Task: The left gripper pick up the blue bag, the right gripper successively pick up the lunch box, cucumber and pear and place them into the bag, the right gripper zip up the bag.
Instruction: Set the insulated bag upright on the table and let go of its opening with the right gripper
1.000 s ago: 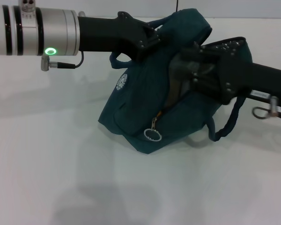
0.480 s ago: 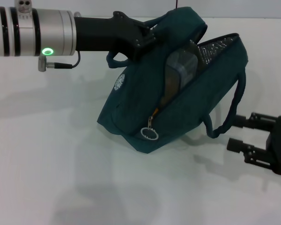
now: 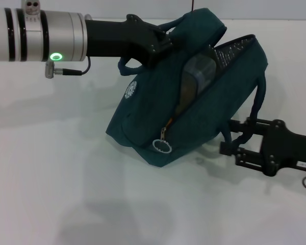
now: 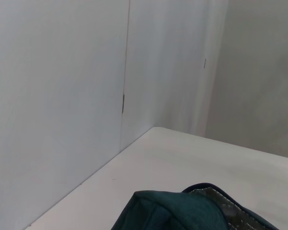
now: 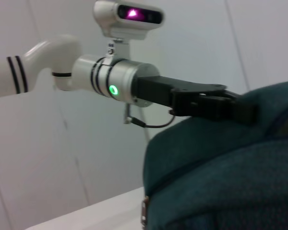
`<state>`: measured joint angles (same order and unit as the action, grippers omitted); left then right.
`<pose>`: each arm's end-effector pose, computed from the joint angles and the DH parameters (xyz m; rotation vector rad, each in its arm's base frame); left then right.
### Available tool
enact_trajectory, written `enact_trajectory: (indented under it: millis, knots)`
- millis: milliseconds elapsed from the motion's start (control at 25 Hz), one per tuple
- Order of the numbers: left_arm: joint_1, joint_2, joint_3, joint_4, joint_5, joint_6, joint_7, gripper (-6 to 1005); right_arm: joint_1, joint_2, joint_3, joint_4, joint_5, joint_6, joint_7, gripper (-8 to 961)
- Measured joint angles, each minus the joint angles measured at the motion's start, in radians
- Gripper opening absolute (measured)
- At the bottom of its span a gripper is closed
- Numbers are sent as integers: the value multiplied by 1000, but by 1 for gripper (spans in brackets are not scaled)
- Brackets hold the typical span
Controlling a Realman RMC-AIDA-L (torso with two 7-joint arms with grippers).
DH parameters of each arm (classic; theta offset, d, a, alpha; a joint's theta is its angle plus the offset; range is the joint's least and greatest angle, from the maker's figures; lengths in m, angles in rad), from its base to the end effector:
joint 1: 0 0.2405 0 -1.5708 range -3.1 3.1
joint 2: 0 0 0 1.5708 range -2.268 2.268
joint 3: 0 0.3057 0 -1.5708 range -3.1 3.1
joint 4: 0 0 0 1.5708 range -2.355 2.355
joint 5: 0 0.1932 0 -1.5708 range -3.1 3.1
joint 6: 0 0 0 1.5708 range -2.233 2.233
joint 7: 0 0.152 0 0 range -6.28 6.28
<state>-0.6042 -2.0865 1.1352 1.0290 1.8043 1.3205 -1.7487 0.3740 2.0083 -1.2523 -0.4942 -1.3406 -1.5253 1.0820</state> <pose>-0.1760 0.3935 -0.0302 -2.7601 -0.4091 -0.6300 0.2921 0.2923 -0.0483 -2.6916 0.4513 0.9829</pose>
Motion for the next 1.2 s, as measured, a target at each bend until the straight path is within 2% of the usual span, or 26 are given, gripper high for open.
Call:
enact_trajectory:
  millis: [120,320,680,800,1000,1200]
  knots:
    - [0,0,0,0,-1,0,0,50,33,2,-28,8,-1,1,6,445]
    - [3,0,0,0,-2,0,0,50,40,0,-33,14,-13,3,8,415]
    - [6,0,-4,-1,-6,-8,1,50,13,3,2,12,0,23,-63,248]
    - [7,0,-5,-20,-24,-22,16,50,-6,5,41,17,60,25,-99,189]
    - [14,1,-31,-120,-137,-28,137,50,-22,5,102,49,239,25,-159,78]
    - [36,1,-38,-231,-245,10,340,51,-5,2,131,24,298,13,-136,77]
